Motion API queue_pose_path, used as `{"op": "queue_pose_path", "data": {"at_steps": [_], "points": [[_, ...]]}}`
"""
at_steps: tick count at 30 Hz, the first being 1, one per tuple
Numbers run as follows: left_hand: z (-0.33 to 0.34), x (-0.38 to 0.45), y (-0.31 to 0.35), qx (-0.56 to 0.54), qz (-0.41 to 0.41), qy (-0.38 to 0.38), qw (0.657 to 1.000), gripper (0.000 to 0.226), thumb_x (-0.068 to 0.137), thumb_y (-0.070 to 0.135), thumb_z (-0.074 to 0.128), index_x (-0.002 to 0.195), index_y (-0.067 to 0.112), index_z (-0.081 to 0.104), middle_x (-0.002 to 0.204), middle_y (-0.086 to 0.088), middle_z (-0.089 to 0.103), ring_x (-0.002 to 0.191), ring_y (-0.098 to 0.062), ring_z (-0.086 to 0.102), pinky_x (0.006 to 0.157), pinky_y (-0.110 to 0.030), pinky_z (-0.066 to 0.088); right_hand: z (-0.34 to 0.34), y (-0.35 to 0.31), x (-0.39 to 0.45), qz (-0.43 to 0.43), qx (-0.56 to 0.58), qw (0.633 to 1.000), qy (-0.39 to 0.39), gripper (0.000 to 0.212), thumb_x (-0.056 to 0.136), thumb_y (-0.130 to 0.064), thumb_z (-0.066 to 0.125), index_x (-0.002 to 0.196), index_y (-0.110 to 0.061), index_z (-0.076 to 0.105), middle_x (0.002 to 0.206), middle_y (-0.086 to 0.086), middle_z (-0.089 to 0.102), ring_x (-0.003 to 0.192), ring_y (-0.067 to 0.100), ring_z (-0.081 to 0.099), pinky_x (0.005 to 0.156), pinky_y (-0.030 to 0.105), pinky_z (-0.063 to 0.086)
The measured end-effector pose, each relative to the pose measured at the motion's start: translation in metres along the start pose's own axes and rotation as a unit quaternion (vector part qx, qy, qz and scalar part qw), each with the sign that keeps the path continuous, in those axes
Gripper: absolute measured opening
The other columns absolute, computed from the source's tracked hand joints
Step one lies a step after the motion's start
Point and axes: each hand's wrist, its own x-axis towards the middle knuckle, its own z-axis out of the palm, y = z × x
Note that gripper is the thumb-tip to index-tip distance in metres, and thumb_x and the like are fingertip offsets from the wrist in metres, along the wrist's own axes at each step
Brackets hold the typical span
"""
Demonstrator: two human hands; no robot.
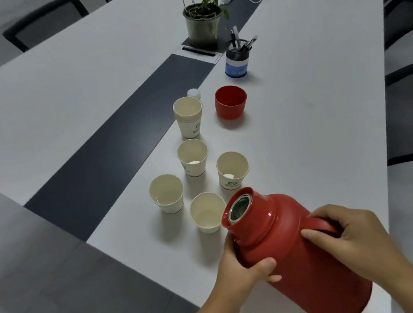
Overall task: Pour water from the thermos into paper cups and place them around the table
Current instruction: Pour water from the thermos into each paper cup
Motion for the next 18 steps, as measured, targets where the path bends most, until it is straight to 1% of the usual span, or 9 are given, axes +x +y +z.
{"op": "queue_pose_path", "data": {"at_steps": [5,7,9,12,15,18], "points": [[-0.004,0.002,-0.006,-0.024,-0.011,-0.011,1.0,0.07,0.046,0.032,0.073,0.107,0.03,0.04,0.113,-0.004,0.052,0.083,-0.009,0.069,0.057,-0.021,0.055,0.003,-0.007,0.004,0.017,-0.027,0.999,-0.016,0.037,0.066,-0.009,0.077,0.059,-0.039,0.056,0.076,-0.027,0.063,0.069,-0.004,0.059,0.059,0.005,0.04],[-0.006,0.004,-0.008,-0.034,-0.012,-0.015,0.999,0.07,0.046,0.031,0.074,0.108,0.03,0.041,0.113,-0.005,0.052,0.083,-0.01,0.069,0.056,-0.022,0.055,0.004,-0.008,0.006,0.024,-0.037,0.999,-0.02,0.036,0.066,-0.009,0.077,0.059,-0.038,0.056,0.068,-0.021,0.066,0.07,-0.004,0.058,0.059,0.004,0.04],[-0.007,0.005,-0.01,-0.046,-0.014,-0.019,0.999,0.068,0.049,0.028,0.075,0.108,0.029,0.041,0.113,-0.004,0.053,0.084,-0.01,0.069,0.056,-0.022,0.054,0.005,-0.01,0.008,0.029,-0.049,0.998,-0.023,0.036,0.066,-0.01,0.077,0.059,-0.038,0.055,0.058,-0.014,0.065,0.071,-0.005,0.057,0.059,0.004,0.04],[-0.007,0.006,-0.011,-0.061,-0.018,-0.017,0.998,0.067,0.049,0.028,0.075,0.108,0.03,0.042,0.114,-0.005,0.054,0.084,-0.01,0.069,0.057,-0.022,0.054,0.005,-0.013,0.013,0.031,-0.065,0.997,-0.031,0.034,0.067,-0.013,0.076,0.06,-0.038,0.054,0.061,-0.015,0.063,0.074,-0.007,0.056,0.06,0.003,0.039],[-0.008,0.008,-0.012,-0.073,-0.018,-0.013,0.997,0.057,0.059,0.018,0.069,0.107,0.03,0.042,0.114,-0.005,0.054,0.085,-0.01,0.069,0.058,-0.022,0.054,0.006,-0.017,0.017,0.034,-0.074,0.996,-0.039,0.033,0.068,-0.014,0.076,0.06,-0.038,0.054,0.062,-0.014,0.063,0.074,-0.008,0.055,0.061,0.003,0.039],[-0.01,0.01,-0.012,-0.082,-0.016,-0.013,0.996,0.056,0.06,0.016,0.067,0.108,0.03,0.041,0.114,-0.005,0.054,0.083,-0.011,0.069,0.057,-0.022,0.055,0.006,-0.019,0.022,0.03,-0.086,0.995,-0.047,0.033,0.068,-0.015,0.075,0.06,-0.038,0.053,0.062,-0.013,0.063,0.076,-0.007,0.055,0.061,0.004,0.04]]}}
